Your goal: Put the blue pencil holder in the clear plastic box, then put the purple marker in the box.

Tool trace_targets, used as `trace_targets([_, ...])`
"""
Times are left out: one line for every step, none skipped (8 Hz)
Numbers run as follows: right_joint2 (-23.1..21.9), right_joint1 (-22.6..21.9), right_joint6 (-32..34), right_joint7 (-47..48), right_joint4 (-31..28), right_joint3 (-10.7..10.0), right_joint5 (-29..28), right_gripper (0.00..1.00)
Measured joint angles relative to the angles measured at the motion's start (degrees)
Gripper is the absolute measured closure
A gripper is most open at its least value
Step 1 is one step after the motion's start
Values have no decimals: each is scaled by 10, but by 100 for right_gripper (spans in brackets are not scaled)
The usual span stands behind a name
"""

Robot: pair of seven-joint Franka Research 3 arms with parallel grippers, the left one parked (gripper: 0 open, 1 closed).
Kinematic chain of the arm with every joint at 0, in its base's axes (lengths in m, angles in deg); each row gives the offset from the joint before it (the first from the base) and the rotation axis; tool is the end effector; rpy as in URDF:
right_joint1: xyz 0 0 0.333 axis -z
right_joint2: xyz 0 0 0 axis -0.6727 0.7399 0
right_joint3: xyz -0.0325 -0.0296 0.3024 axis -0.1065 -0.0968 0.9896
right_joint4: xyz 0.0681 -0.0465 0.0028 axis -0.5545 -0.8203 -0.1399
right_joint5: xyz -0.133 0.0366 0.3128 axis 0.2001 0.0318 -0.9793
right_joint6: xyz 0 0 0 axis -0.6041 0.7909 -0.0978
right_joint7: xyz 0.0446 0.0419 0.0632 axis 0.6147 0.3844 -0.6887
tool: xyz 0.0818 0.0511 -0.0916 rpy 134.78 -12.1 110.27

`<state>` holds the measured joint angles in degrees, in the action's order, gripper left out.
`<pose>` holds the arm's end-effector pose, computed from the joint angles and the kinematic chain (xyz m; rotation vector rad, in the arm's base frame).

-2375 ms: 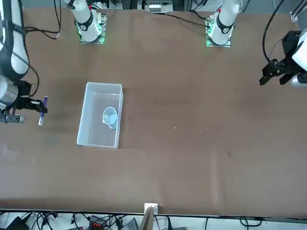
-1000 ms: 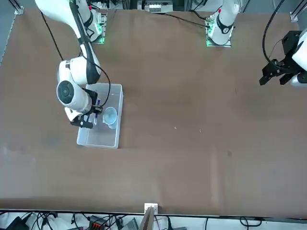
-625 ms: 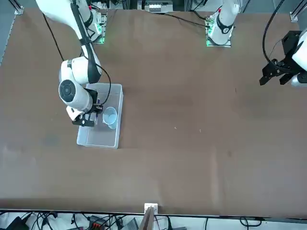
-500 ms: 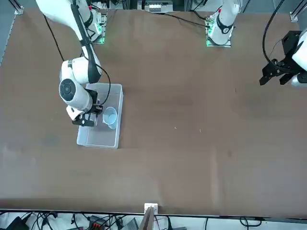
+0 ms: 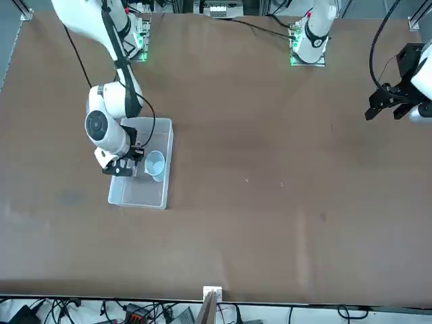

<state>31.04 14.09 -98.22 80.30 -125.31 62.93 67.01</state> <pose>0.5182 0.1397 0.2369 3.0811 -0.0962 -0.1608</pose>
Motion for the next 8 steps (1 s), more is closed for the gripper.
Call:
trace_targets([6, 0, -5, 0, 0, 0, 0, 85])
trace_targets([13, -1, -11, -1, 0, 0, 0, 85])
trace_targets([20, -1, -19, -1, 0, 0, 0, 90])
trace_targets([27, -1, -26, -1, 0, 0, 0, 98])
trace_targets([30, -1, -28, -1, 2, 0, 0, 98])
trace_targets([31, -1, -28, -1, 4, 0, 0, 93])
trace_targets([32, 0, -28, -1, 5, 0, 0, 85])
trace_targets([31, 0, -28, -1, 8, 0, 0, 70])
